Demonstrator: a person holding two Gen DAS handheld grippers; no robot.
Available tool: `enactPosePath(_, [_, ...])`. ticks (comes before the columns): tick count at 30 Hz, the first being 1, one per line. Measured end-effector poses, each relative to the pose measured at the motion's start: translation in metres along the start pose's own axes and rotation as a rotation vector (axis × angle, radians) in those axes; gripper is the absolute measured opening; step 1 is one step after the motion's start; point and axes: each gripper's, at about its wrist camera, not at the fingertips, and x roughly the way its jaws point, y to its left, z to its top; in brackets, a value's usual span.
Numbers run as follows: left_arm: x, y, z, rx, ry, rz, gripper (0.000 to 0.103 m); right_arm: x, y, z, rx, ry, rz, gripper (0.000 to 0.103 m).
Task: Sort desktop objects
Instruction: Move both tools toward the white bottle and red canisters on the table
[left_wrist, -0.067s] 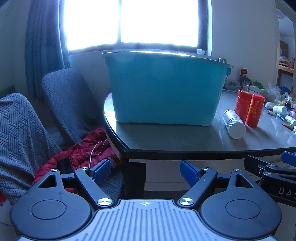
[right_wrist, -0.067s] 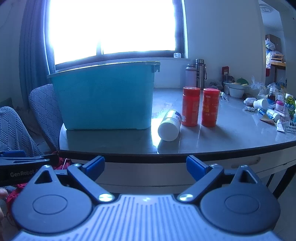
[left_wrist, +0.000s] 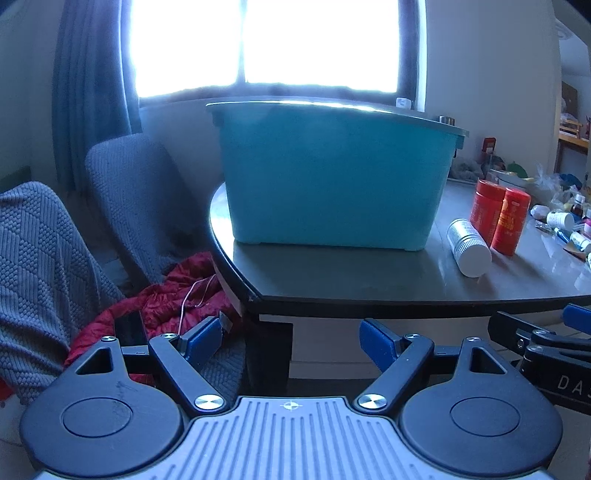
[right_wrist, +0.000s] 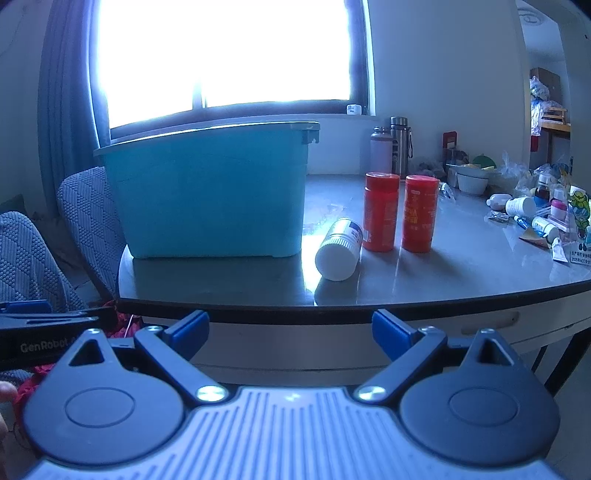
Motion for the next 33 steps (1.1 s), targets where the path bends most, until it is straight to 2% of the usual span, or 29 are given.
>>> enactPosePath(4, [-0.009,-0.005,-0.004,-0.003,-0.021,0.028,0.084,-0.001,-0.001,-0.002,-0.004,-0.012,0.013,0.096])
enactPosePath(9, [-0.006,-0.004,0.000,-0.020,0.017,0.012,0.084,0.001,-0.001,-0.003,-0.007,0.021,0.010,0.096])
enactPosePath(17, [-0.005,0.001,-0.001,-0.066,0.075,0.002,0.084,-0.013,-0.006,0.001,-0.014,-0.017,0.024,0.097])
enactPosePath(25, [-0.013,-0.003,-0.001,-0.055,0.048,0.018,0.084,-0.018,-0.012,0.002,-0.035,-0.053,0.005,0.097])
enactPosePath(33, [-0.016,-0.016,0.004,-0.037,0.044,0.002,0.084,-0.022,-0.023,-0.002,-0.075,-0.014,-0.027,0.097])
